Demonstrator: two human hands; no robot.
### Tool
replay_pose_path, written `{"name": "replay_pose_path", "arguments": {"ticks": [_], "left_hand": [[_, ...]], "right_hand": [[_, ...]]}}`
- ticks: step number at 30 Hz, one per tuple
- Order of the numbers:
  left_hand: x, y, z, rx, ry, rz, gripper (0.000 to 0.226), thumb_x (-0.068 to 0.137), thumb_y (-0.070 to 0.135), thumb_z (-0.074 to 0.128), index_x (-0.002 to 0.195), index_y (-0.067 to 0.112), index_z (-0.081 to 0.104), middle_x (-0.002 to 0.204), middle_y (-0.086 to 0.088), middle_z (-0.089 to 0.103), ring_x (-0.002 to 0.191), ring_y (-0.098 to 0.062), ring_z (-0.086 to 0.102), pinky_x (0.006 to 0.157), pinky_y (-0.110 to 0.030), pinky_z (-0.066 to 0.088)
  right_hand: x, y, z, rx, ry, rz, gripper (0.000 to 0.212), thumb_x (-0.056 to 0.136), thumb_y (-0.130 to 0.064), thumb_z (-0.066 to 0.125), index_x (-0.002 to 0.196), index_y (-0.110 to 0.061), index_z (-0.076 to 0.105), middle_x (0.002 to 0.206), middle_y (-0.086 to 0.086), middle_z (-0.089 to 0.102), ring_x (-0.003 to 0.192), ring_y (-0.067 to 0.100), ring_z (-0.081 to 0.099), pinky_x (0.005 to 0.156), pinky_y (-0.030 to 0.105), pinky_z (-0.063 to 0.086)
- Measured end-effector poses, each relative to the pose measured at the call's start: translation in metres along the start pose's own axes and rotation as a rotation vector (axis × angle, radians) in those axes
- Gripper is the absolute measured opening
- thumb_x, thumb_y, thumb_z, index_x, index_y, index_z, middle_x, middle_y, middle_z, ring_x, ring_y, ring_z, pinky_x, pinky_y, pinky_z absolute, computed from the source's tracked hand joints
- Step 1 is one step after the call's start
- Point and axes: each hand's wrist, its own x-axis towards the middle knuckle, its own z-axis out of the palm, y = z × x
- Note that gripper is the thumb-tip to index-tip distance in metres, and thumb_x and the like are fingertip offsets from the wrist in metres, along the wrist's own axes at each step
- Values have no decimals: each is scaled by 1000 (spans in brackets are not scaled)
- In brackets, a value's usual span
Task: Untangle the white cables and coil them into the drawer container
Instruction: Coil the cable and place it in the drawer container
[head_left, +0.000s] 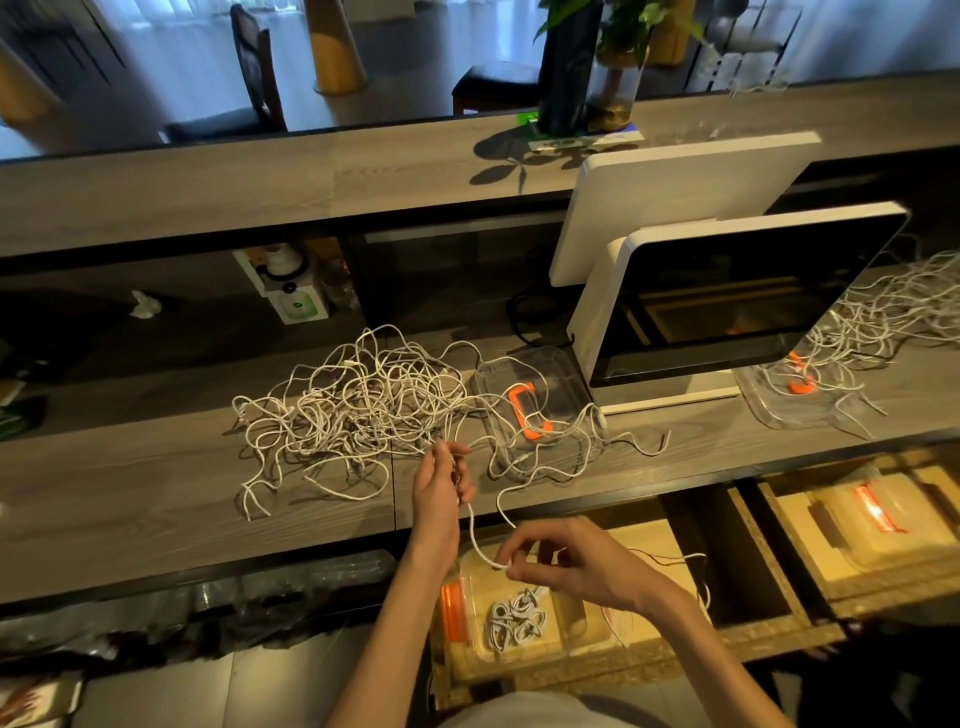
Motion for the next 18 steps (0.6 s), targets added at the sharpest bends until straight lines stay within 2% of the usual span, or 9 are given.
{"name": "replay_pose_path", "arguments": {"ticks": [4, 6, 8, 11, 13, 15, 16, 18], "left_hand": [[-1, -4, 2, 231, -77, -46, 37, 110, 28, 34, 96, 6, 60, 70, 0, 42, 52, -6, 35, 47, -17, 31], [-4, -5, 4, 299, -150, -97, 39, 110, 30, 34, 96, 6, 61, 70, -1, 42, 54, -8, 35, 50, -20, 31], [-9, -1, 7, 355, -232, -160, 40, 109, 33, 36, 96, 8, 64, 69, 0, 49, 58, -10, 42, 54, -23, 34], [-19, 4, 9, 372, -350, -308, 43, 106, 46, 41, 99, 11, 67, 68, 4, 62, 58, -8, 50, 52, -21, 36], [-24, 6, 10, 294, -465, -397, 57, 103, 57, 38, 99, 7, 65, 67, -1, 52, 53, -9, 37, 47, -18, 24], [-27, 7, 10, 288, -590, -401, 69, 102, 64, 28, 89, 6, 63, 66, -2, 43, 54, -10, 28, 50, -22, 17], [-29, 8, 10, 305, -642, -384, 69, 102, 64, 26, 86, 7, 62, 66, -1, 41, 55, -11, 26, 51, -23, 16], [-31, 10, 10, 355, -695, -329, 56, 102, 56, 37, 87, 8, 61, 64, 2, 39, 54, -9, 27, 51, -21, 18]], "right_hand": [[1, -9, -7, 151, 46, -28, 14, 99, -30, 68, 111, -27, 74, 102, -4, 71, 89, 23, 65, 74, 33, 53], [3, -10, -11, 236, 106, -40, 16, 99, -26, 68, 112, -22, 75, 101, 0, 71, 86, 29, 63, 71, 33, 51], [6, -9, -13, 317, 182, -34, 17, 98, -21, 68, 113, -17, 76, 101, -1, 72, 86, 23, 64, 75, 33, 52], [12, -1, -17, 283, 344, 0, 16, 97, -23, 69, 110, -19, 77, 107, -5, 73, 104, 14, 68, 92, 37, 57], [16, 3, -17, 220, 458, 34, 14, 94, -26, 71, 106, -21, 79, 101, -10, 72, 100, 12, 67, 90, 39, 56], [18, 6, -18, 218, 547, 45, 11, 92, -26, 74, 100, -23, 80, 96, -12, 73, 94, 11, 68, 84, 37, 56], [18, 7, -18, 222, 569, 41, 9, 91, -26, 75, 99, -24, 79, 95, -13, 73, 92, 11, 68, 82, 34, 56], [17, 9, -19, 214, 569, 20, 9, 90, -27, 76, 97, -23, 78, 93, -12, 74, 89, 10, 69, 78, 27, 55]]}}
